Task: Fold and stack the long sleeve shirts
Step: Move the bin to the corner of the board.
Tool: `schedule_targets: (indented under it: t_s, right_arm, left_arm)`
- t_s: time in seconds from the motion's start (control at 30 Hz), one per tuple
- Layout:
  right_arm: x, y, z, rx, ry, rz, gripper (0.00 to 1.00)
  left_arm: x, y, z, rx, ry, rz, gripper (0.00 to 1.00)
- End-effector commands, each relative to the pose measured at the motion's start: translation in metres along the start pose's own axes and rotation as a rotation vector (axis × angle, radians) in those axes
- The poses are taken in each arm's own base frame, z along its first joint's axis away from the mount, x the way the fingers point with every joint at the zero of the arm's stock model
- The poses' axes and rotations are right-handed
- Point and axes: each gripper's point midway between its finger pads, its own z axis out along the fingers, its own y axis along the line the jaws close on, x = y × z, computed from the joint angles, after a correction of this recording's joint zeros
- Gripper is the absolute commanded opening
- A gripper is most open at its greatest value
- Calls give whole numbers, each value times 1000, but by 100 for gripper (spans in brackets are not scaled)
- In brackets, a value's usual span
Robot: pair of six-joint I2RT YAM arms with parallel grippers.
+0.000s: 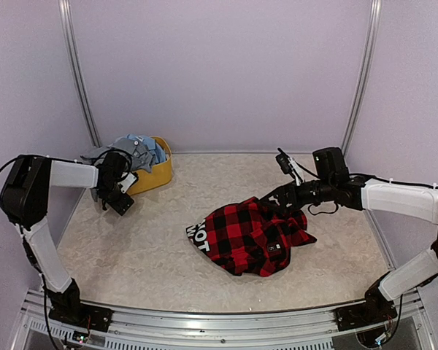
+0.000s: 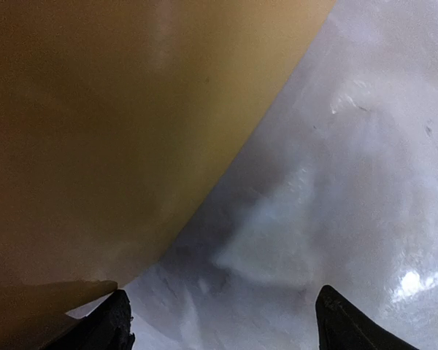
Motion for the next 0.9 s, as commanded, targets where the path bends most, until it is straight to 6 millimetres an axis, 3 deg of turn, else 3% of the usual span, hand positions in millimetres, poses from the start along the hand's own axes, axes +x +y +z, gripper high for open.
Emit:
schedule_targets:
  t_s: [0.0,0.23,0.4,0.57,0.7,0.77,0.87]
  right_arm:
    - [1,6,-6,-13,-25,0,92]
    - [6,2,-15,33,-27,23,92]
    - [5,0,-11,33,-19,38,92]
    - [6,-4,-5,49,-4,47,92]
    - [11,-14,-4,120,31,49,92]
    - [15,-23,-7,196,61,44,93]
    - [29,-31,-11,290,141,31,93]
  left_arm:
    - [-35,50,13,-144,-68,-110,83]
    - [-25,92,34,-292,32,-115,86]
    - [-10,119,30,-334,41,-171,88]
    - [10,127,23,-381,90,-195,90]
    - [23,108,13,-305,139,-235,89]
    - [28,83,4,-246,143,-228,92]
    - [16,39,-31,-192,70,-193,97]
